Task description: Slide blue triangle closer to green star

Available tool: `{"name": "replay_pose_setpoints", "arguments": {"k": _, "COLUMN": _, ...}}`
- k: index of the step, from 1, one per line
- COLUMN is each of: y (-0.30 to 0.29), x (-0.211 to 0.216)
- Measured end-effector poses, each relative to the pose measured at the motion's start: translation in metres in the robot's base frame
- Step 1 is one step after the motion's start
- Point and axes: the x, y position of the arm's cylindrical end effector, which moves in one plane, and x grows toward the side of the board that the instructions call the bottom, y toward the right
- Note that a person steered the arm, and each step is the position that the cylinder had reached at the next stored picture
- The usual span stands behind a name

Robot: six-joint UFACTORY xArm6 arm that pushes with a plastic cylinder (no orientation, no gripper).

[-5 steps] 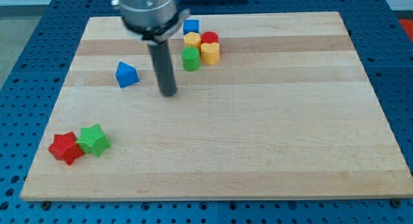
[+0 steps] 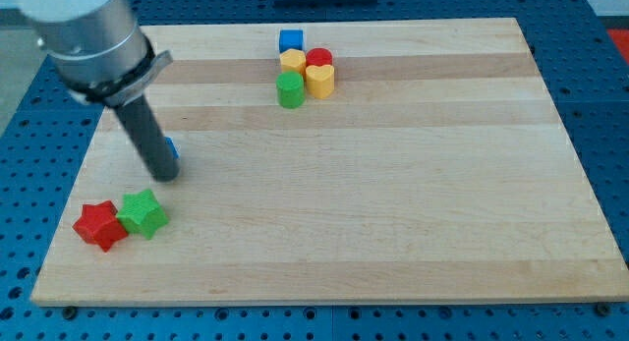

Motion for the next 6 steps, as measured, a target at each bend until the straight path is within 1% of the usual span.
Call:
{"name": "replay_pose_setpoints", "arguments": {"k": 1, "y": 0.007, "x": -0.028}}
{"name": "replay_pose_setpoints", "arguments": {"k": 2, "y": -0.008, "x": -0.045}}
{"name": "replay_pose_setpoints", "arguments": {"k": 3, "y": -0.041, "x": -0.046}}
{"name": "replay_pose_setpoints", "arguments": {"k": 5, "y": -0.058, "x": -0.012}}
{"name": "replay_pose_setpoints", "arguments": {"k": 6, "y": -0.060, "x": -0.033}}
